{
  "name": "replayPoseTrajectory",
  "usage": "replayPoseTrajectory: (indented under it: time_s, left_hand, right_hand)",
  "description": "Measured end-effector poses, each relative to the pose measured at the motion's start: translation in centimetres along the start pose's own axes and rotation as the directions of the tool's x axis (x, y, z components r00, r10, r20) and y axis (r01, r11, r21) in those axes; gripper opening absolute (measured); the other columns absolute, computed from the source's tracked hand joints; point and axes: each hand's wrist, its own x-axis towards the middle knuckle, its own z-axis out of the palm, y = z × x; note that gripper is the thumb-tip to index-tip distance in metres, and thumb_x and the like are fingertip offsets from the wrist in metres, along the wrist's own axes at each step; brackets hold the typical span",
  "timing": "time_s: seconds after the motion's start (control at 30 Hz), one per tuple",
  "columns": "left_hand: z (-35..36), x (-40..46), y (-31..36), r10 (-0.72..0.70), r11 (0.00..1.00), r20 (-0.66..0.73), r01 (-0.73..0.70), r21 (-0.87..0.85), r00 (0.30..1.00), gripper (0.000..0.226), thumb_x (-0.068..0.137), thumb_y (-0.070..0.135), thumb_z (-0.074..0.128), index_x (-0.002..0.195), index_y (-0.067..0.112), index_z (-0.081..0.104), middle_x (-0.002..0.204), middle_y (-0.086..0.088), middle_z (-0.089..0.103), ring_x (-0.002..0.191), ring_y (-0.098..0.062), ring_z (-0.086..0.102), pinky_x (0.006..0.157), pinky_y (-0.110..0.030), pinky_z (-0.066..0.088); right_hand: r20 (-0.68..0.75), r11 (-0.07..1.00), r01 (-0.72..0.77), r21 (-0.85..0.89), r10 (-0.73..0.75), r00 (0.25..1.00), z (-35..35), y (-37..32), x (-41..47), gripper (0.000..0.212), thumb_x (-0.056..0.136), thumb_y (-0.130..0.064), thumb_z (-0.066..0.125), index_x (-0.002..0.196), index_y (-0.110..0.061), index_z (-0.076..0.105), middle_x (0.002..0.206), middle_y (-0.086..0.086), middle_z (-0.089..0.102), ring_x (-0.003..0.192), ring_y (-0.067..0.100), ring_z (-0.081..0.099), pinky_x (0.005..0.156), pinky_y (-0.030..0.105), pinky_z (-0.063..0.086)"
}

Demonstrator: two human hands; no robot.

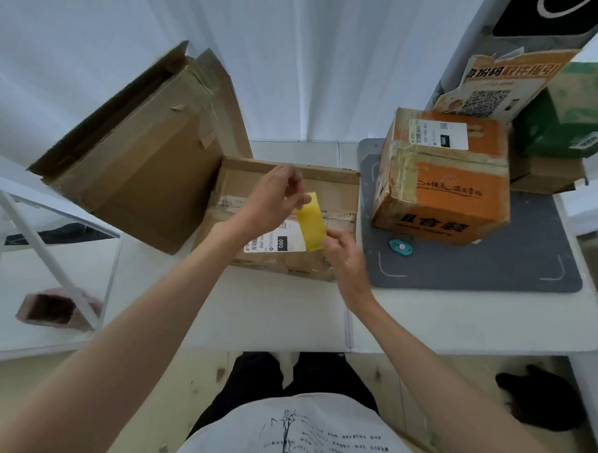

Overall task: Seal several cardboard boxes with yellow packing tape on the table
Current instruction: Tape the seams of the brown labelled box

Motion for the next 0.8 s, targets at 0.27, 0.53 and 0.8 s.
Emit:
replayPoseTrajectory:
  time_s: [0.27, 0.53, 0.8]
  left_hand:
    - [1.4, 3.4, 1.3, -0.008, 0.997, 0.287, 0.03, -0.072, 0.958, 0.005, 0.102, 0.012, 0.057, 0.099, 0.009, 0.057, 0.092, -0.002, 0.06, 0.084, -0.024, 0.071, 0.079, -0.029, 0.057]
    - [5.0, 6.0, -1.6, 0.021, 0.99, 0.322, -0.065, 0.126, 0.947, 0.005, 0.095, 0.011, 0.067, 0.092, 0.008, 0.066, 0.079, 0.008, 0.059, 0.074, -0.012, 0.052, 0.059, -0.006, 0.035]
    - [7.2, 7.0, -4.2, -0.024, 0.994, 0.217, 0.0, 0.112, 0.976, 0.008, 0.093, 0.009, 0.07, 0.093, 0.002, 0.071, 0.092, -0.009, 0.072, 0.073, -0.013, 0.058, 0.065, -0.017, 0.042]
  right_hand:
    - [0.063, 0.998, -0.038, 0.046, 0.035, 0.997, -0.4, 0.4, -2.5, 0.027, 0.097, -0.021, 0.067, 0.116, -0.01, 0.05, 0.094, 0.007, 0.077, 0.097, 0.02, 0.072, 0.09, 0.042, 0.056]
    - [-0.052, 0.96, -0.272, 0.064, 0.275, 0.96, 0.7, -2.3, -5.1, 0.028, 0.102, -0.04, 0.057, 0.103, -0.013, 0.066, 0.078, 0.006, 0.077, 0.077, 0.019, 0.075, 0.073, 0.034, 0.058]
    - [0.05, 0.867, -0.498, 0.032, 0.496, 0.867, 0.2, -3.6, -4.4, 0.03, 0.098, -0.038, 0.052, 0.098, -0.011, 0.065, 0.079, 0.006, 0.078, 0.08, 0.014, 0.07, 0.087, 0.036, 0.053]
